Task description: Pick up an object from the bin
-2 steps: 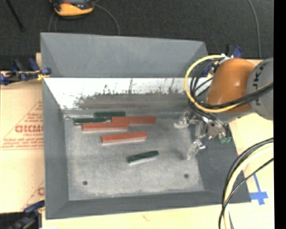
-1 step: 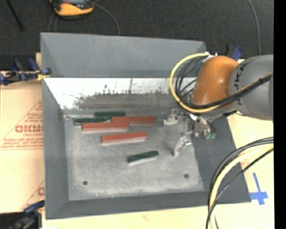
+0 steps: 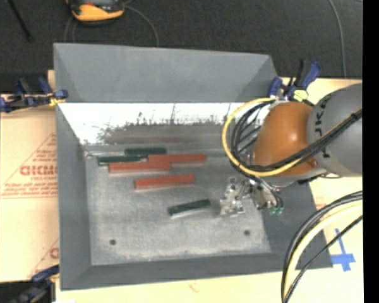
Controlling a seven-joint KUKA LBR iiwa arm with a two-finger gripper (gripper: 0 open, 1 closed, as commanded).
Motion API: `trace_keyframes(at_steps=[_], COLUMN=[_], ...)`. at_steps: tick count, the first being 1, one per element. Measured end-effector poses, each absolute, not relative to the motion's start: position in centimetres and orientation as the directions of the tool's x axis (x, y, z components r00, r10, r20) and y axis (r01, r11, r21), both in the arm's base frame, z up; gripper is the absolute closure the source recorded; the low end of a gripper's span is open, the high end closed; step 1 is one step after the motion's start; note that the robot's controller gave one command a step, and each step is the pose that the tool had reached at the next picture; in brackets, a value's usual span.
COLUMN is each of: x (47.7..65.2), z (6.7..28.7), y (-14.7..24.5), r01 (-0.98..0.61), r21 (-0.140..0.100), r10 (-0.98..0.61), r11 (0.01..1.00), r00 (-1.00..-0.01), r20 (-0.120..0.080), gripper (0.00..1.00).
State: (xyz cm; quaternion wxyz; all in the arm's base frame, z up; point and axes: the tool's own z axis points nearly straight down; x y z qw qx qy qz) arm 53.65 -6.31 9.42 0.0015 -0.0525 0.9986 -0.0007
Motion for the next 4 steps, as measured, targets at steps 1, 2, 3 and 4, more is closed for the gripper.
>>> trace_keyframes(at_steps=[1, 2, 3, 4], x=[53.6, 53.6, 56.7, 56.7], z=[9.4, 9.4, 8.1, 8.1], y=[-6.3, -6.3, -1.1, -1.1], r01=[-0.107, -0.108, -0.076, -0.077], r21=[-0.002, -0.002, -0.003, -0.003], r10=[-0.107, -0.108, -0.076, -0.077], r11=[0.994, 0.994, 0.997, 0.997], r00=[-0.994, -0.994, -0.997, -0.997], r20=[-0.003, -0.003, 0.009, 0.008], gripper=[0.0, 0.0, 1.0, 1.0])
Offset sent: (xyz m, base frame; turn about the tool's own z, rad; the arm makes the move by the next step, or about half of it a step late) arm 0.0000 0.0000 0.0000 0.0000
